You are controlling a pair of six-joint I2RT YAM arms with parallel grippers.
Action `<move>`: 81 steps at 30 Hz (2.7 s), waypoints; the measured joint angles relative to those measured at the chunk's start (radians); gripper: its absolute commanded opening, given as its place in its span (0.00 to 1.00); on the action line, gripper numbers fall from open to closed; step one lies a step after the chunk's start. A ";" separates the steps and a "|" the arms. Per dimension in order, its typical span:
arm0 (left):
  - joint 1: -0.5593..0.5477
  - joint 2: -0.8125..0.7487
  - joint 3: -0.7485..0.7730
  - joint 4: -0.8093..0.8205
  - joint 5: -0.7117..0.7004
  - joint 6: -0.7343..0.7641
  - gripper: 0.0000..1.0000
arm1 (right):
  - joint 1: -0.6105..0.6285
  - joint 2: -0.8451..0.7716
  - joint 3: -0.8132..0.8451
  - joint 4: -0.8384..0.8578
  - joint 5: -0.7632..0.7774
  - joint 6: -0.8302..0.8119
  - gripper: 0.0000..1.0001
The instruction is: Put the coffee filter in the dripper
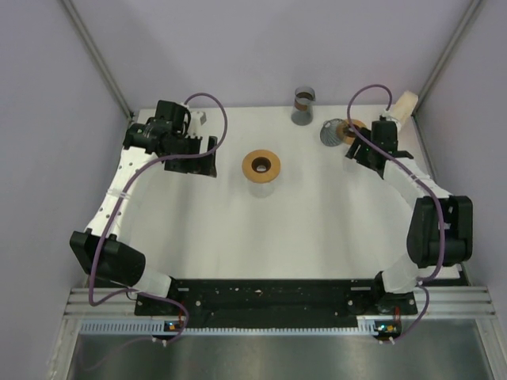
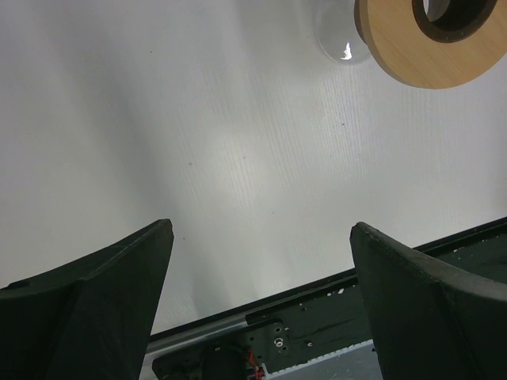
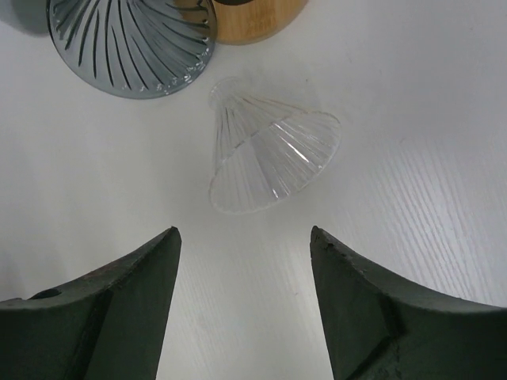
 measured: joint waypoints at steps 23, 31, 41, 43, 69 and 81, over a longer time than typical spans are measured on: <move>0.001 0.000 0.028 0.000 0.029 0.000 1.00 | 0.000 0.325 0.124 0.183 -0.039 -0.023 0.00; 0.001 0.000 0.049 -0.002 0.032 0.000 1.00 | 0.039 0.261 0.107 0.099 -0.014 -0.301 0.00; 0.001 0.000 0.232 0.016 0.083 0.001 1.00 | 0.426 -0.242 -0.049 0.106 0.176 -1.036 0.00; 0.001 0.000 0.273 0.021 0.092 0.005 1.00 | 0.498 -0.336 -0.061 0.123 0.201 -1.188 0.00; -0.478 -0.003 0.361 0.136 -0.369 0.206 0.85 | 1.124 -0.182 -0.011 0.286 0.644 -2.145 0.00; -0.489 0.031 0.296 0.152 -0.310 0.150 0.00 | 1.128 -0.164 0.006 0.307 0.635 -2.149 0.00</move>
